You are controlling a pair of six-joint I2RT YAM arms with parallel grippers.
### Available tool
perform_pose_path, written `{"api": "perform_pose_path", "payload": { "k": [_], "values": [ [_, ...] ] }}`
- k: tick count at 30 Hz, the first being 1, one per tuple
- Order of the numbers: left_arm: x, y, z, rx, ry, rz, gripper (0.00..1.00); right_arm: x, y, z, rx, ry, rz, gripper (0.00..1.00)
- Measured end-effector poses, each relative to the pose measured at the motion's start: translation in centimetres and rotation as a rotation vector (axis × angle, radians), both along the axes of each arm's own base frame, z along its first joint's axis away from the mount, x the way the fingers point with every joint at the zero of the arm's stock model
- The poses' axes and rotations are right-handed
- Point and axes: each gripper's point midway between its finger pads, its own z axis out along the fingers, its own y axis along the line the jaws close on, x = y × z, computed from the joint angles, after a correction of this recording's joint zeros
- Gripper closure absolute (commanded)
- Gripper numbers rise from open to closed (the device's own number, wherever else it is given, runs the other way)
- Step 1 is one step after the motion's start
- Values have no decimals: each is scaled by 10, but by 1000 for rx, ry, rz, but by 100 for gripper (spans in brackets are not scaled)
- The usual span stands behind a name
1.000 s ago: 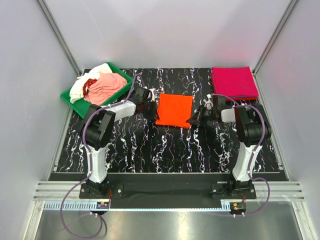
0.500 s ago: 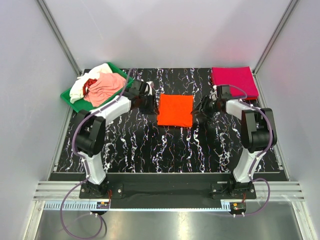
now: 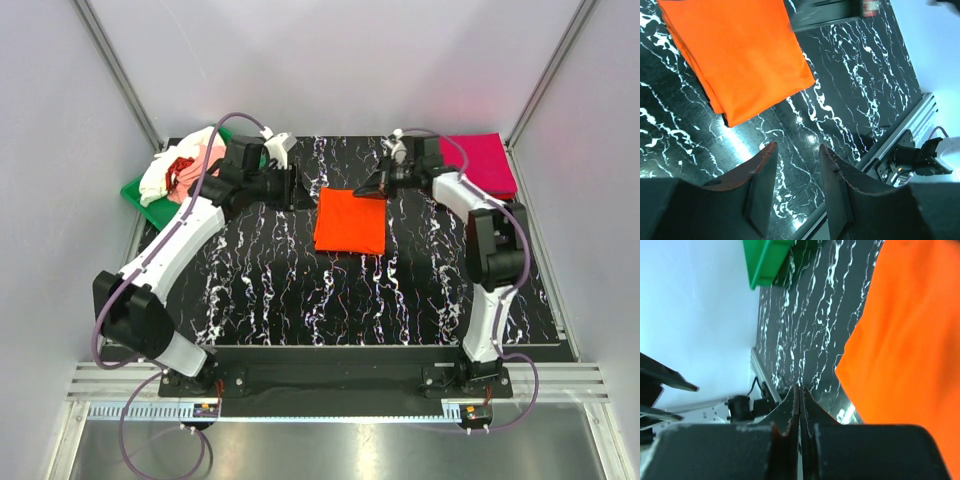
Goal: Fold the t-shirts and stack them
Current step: Fold the tshirt
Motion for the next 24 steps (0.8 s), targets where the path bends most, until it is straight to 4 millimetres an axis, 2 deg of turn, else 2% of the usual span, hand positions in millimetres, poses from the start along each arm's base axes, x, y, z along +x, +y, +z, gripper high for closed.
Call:
{"api": "perform_pose_path", "payload": {
  "k": [1,3,6,8,9,16,20,24],
  "values": [
    [-1,2,-1,0,-1,-3,56,2,9,-8,23,2,31,100],
    [-3,5,-8,8,13,-10,57,2,21,-39,47,46,75,100],
    [-8,9,-28,33,63,-15,57,-3,26,-107,48,175,98,100],
    [-11,10,-36,45,88,-19,57,-10,24,-142,54,275,101,100],
    [-12,11,-38,50,93,-21,57,-15,24,-141,102,310,132,100],
    [-12,11,-39,56,88,-27,56,-8,21,-130,109,273,126,100],
    [-11,11,-41,58,94,-27,56,-11,21,-95,118,219,131,100],
    [-10,10,-46,63,105,-27,56,-25,23,-60,125,147,148,100]
  ]
}}
